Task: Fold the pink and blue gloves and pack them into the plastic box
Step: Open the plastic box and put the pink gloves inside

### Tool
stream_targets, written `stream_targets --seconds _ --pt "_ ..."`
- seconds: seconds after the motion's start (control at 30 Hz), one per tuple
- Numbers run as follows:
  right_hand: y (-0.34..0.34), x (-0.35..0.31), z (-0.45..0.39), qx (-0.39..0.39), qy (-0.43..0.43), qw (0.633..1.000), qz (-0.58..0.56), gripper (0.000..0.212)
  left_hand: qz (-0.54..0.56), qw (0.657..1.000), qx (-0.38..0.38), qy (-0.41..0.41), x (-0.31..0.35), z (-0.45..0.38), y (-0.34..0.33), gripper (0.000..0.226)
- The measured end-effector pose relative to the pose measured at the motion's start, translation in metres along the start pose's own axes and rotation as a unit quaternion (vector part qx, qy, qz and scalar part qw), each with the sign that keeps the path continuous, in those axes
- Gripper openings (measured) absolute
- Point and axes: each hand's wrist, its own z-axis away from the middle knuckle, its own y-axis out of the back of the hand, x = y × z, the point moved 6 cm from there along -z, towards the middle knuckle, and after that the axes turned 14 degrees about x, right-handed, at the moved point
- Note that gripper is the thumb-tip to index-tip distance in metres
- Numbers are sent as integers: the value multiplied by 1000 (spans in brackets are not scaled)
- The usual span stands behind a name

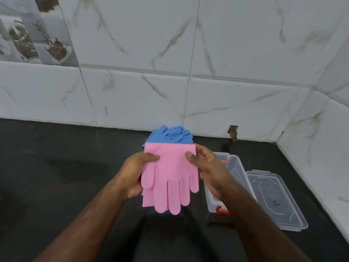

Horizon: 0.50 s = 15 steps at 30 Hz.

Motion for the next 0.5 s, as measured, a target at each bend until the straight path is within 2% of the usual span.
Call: stream_targets --seconds 0.07,0.13,0.23,0.4,0.5 --pt "5 3 0 -48 -48 996 -63 61 48 996 -47 51 -8 -3 -12 62" --pt "8 13 3 -92 -98 985 -109 64 73 992 -70 79 -13 -5 -22 63" --pt "11 23 6 -129 -110 976 -136 57 75 988 -73 110 -23 -10 -34 62" --pt "27 36 -9 -36 -94 995 -12 54 21 991 -8 130 -35 -20 -35 50" --pt "32 39 -12 7 -69 997 35 71 -6 992 7 125 -37 -21 -38 43"
